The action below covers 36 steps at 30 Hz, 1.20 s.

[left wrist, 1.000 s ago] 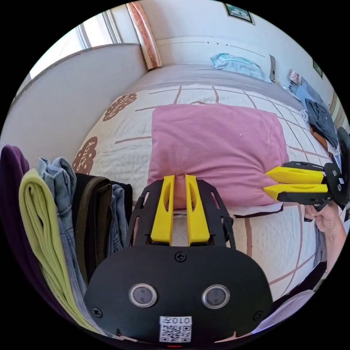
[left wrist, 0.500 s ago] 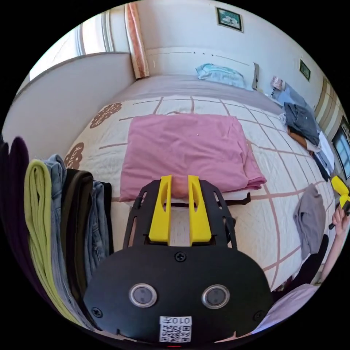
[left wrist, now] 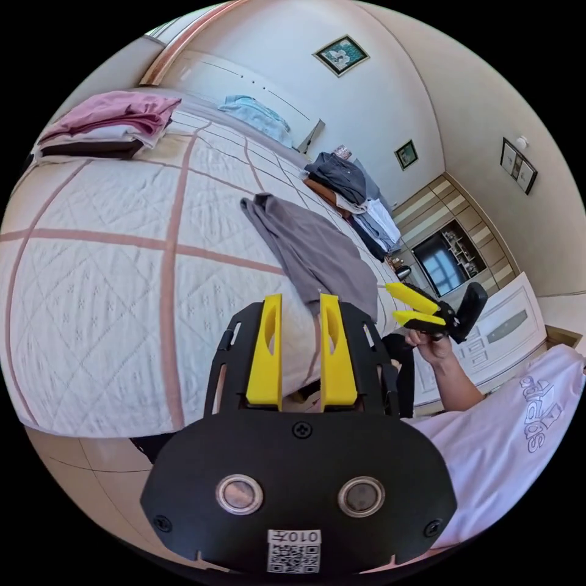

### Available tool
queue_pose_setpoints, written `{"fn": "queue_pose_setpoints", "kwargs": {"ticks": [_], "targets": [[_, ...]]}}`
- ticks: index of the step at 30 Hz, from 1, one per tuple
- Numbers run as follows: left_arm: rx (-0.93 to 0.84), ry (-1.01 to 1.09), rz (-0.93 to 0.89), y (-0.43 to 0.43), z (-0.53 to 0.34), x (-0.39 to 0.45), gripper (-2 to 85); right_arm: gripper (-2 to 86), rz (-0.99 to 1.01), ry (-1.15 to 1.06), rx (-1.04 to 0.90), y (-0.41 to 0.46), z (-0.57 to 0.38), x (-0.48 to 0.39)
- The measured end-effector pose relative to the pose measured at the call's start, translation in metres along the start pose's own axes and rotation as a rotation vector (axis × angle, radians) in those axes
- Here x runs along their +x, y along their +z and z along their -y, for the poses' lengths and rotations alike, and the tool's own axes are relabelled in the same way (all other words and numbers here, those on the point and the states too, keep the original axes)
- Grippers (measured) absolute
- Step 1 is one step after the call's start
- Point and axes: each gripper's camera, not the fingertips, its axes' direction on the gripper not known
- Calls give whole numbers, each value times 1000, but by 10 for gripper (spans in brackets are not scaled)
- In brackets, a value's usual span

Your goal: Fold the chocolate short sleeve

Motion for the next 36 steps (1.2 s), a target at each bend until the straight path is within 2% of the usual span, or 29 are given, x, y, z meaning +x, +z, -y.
{"fn": "queue_pose_setpoints", "kwargs": {"ticks": [2, 4, 6, 8, 10, 12, 14, 15, 17, 22, 24, 27, 31, 35, 36], "targets": [[4, 20, 11, -7, -3, 8, 98, 91, -146, -48, -89, 20, 3, -7], [5, 51, 24, -17, -4, 17, 99, 57, -169, -41, -46, 17, 3, 3], [-1, 65, 35, -20, -5, 22, 100, 42, -99, -3, 5, -2, 12, 25], [-7, 74, 54, -19, -7, 28, 101, 39, 97, 80, 54, -39, 29, 78], [-37, 86, 72, -8, -7, 34, 103, 39, 194, 155, 89, -69, 35, 132], [-71, 103, 65, 6, -4, 41, 105, 39, 211, 378, 174, -105, 21, 204], [-84, 130, 54, 18, -2, 51, 107, 40, 230, 788, 360, -154, -46, 302], [-95, 150, 55, 26, -1, 59, 108, 40, 200, 869, 399, -164, -68, 320], [-127, 174, 55, 40, -2, 68, 110, 44, -76, 1074, 428, -188, -149, 355], [-184, 266, 116, 80, -15, 92, 120, 93, -175, 1106, 280, -191, -237, 336], [-226, 317, 164, 99, -17, 101, 124, 103, -134, 1062, 291, -184, -251, 316], [-294, 502, 308, 139, -20, 132, 131, 121, -9, 916, 318, -159, -234, 287], [-358, 810, 403, 193, -39, 190, 127, 148, -35, 698, 122, -102, -174, 267], [-412, 842, 493, 229, -61, 198, 108, 129, -171, 579, -149, -39, -142, 267], [-384, 825, 503, 232, -64, 195, 96, 120, -185, 571, -140, -37, -141, 266]]}}
